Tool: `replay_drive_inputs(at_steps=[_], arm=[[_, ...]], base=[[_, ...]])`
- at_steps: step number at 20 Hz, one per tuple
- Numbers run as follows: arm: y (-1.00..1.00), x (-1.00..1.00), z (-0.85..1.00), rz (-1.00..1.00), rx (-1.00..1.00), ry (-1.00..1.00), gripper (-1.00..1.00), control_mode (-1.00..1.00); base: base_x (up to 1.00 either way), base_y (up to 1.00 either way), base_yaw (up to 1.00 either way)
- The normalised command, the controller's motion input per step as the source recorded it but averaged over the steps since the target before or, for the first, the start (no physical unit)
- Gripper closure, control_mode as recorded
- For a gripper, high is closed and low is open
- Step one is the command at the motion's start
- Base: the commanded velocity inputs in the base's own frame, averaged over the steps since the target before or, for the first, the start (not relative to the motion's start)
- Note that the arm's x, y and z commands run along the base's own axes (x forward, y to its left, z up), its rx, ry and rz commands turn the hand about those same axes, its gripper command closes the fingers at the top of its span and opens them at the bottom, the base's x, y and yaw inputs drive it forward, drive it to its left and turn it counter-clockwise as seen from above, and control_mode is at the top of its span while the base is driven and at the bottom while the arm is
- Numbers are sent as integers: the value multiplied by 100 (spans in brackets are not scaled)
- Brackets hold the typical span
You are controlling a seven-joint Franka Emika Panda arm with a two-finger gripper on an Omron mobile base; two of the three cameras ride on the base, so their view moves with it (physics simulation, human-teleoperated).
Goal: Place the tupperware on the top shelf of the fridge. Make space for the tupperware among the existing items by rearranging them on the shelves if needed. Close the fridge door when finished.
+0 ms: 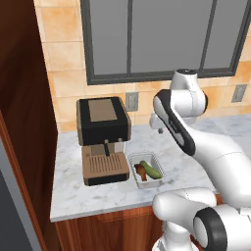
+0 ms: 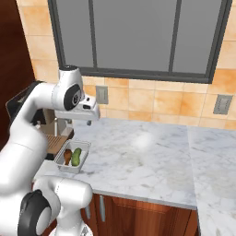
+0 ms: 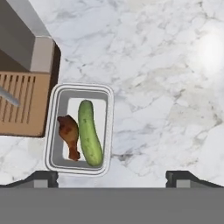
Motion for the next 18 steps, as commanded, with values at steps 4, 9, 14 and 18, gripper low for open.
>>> replay_drive_inputs(at_steps=[4,9,14,18], arm=[[0,0,-69,0,-12,10,-100,-100],[0,0,-74,0,-13,15,-100,-100],[0,0,-51,0,-4,4,-100,-100],[0,0,-54,0,2,-11,-100,-100]], base=[[0,0,0],[0,0,0],[0,0,0],[0,0,0]])
